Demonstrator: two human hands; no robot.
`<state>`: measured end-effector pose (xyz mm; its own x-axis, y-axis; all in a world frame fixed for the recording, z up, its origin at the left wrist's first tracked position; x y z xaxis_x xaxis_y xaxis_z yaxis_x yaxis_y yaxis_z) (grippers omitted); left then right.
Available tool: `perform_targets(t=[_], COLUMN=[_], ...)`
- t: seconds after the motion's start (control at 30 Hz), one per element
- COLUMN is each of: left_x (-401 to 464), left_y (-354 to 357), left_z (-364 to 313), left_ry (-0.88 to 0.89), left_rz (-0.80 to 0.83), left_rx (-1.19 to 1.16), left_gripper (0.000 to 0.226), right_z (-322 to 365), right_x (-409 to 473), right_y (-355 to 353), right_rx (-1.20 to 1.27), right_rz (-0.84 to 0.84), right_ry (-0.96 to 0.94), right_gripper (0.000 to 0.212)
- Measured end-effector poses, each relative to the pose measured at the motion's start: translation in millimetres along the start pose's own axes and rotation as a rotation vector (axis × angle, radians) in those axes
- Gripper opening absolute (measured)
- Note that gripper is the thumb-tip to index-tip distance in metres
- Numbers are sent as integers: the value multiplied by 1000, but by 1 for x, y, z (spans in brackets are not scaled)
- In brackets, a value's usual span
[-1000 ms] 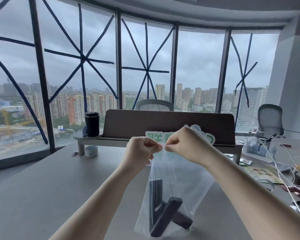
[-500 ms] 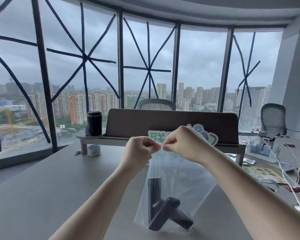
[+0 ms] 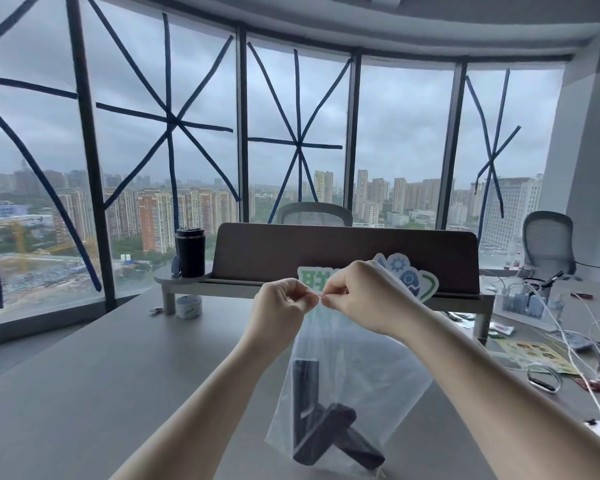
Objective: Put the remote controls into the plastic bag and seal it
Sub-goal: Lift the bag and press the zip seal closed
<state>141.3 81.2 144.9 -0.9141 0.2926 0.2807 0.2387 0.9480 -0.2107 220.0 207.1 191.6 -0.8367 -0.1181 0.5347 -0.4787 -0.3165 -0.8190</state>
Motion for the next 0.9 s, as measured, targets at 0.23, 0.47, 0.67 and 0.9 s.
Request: perform_targets(t=[0.23,0.47,0.67,0.9], left_x=[1,-1,-2,2], left_y=[-3,-2,-1,0], left_z=[-1,0,2,4], left_ry=[-1,23,19,16], left_rz=[6,-43,-22,-52], left_rx=[-18,13,-12,-5], left_gripper=[16,14,14,14], right_z=[1,-3,-9,-2], right_x=[3,5,6,6], right_y=[0,7,10,9], right_rx=[12,119,187,78], right_rz=[-10,15,34,14], right_ry=[9,35,62,15], right_gripper=[13,18,16,17])
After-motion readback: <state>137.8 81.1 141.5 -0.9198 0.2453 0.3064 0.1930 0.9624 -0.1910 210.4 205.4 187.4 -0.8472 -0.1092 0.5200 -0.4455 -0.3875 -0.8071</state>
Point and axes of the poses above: each hand's wrist, its own x-axis towards the middle knuckle, its own y-axis out of the palm, z = x × y, the point moved 3 cm from there along x, towards the middle knuckle, and after that the axes turned 12 degrees about -y, right-handed, at the moved point
